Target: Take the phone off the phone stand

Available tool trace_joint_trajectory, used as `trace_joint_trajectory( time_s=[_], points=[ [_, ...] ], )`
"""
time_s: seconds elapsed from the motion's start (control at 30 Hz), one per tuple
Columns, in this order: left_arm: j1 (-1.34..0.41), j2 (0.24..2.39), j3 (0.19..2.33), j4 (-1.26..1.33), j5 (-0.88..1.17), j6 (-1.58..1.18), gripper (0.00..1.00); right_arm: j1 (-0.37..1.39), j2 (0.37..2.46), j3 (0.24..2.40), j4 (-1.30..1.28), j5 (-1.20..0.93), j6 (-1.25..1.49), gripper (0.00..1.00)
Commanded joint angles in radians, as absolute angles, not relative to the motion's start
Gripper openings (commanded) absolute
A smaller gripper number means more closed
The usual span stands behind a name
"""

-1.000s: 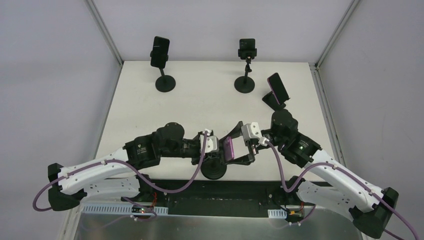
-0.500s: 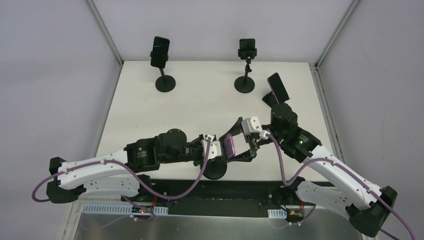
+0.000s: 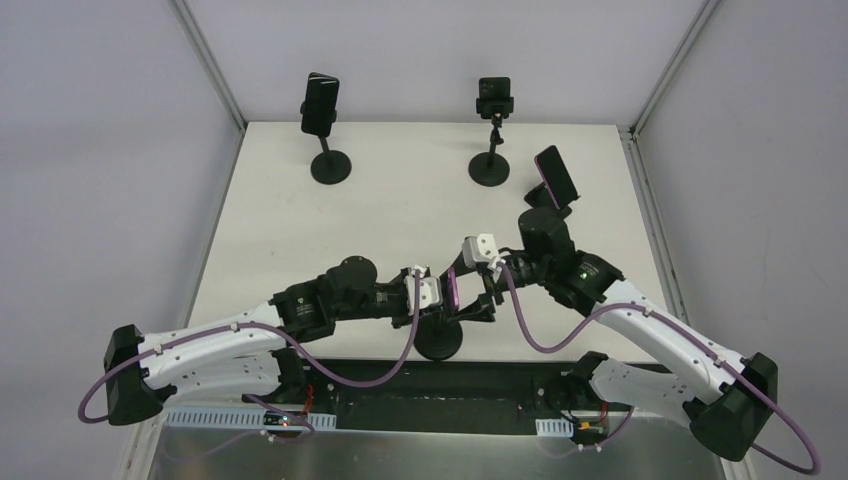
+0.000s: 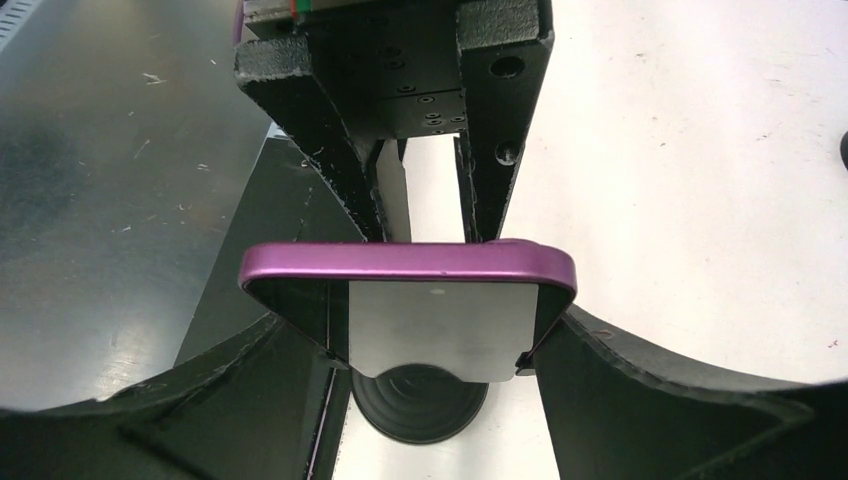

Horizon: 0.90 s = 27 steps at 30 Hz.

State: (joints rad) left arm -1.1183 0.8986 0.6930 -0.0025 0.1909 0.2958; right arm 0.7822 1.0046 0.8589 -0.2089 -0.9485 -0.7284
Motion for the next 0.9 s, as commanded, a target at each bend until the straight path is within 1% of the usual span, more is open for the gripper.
trace_joint_trajectory(
  time_s=[0.0, 0.17, 0.2, 0.33, 0.4, 0.57, 0.6, 0.63, 0.67, 0.7, 0.77, 0.87],
  points=[
    [-1.086, 0.906, 0.666, 0.176, 0.221, 0.316, 0.0, 0.784, 0.997, 0.843, -0.229, -0.958, -0.75, 0.0],
    [-1.077, 0.94, 0.658, 0.193, 0.266, 0.315, 0.0, 0.785, 0.999, 0.826, -0.239, -0.954, -0.76, 0.0],
    [-1.077, 0.945, 0.659, 0.196, 0.271, 0.315, 0.02, 0.784, 0.999, 0.823, -0.239, -0.96, -0.759, 0.0],
    [-1.074, 0.968, 0.665, 0.202, 0.289, 0.321, 0.15, 0.784, 1.0, 0.821, -0.24, -0.987, -0.754, 0.0],
    [-1.073, 0.978, 0.668, 0.205, 0.282, 0.323, 0.24, 0.784, 1.0, 0.821, -0.24, -1.0, -0.75, 0.0],
    [-1.068, 0.991, 0.682, 0.207, 0.285, 0.327, 0.34, 0.785, 0.999, 0.822, -0.241, -1.027, -0.74, 0.0],
    [-1.066, 0.996, 0.686, 0.206, 0.287, 0.326, 0.38, 0.785, 0.999, 0.822, -0.241, -1.029, -0.74, 0.0],
    [-1.066, 1.001, 0.689, 0.207, 0.289, 0.326, 0.47, 0.785, 0.999, 0.822, -0.242, -1.031, -0.739, 0.0],
    [-1.066, 1.004, 0.693, 0.207, 0.288, 0.325, 0.54, 0.785, 0.999, 0.821, -0.241, -1.033, -0.738, 0.0],
    [-1.067, 1.009, 0.698, 0.206, 0.287, 0.322, 0.58, 0.784, 0.998, 0.821, -0.243, -1.036, -0.737, 0.0],
    [-1.065, 1.02, 0.705, 0.206, 0.285, 0.317, 0.6, 0.784, 0.997, 0.821, -0.243, -1.041, -0.735, 0.0],
    [-1.063, 1.04, 0.716, 0.207, 0.276, 0.309, 0.6, 0.784, 0.998, 0.82, -0.244, -1.052, -0.731, 0.0]
  ],
)
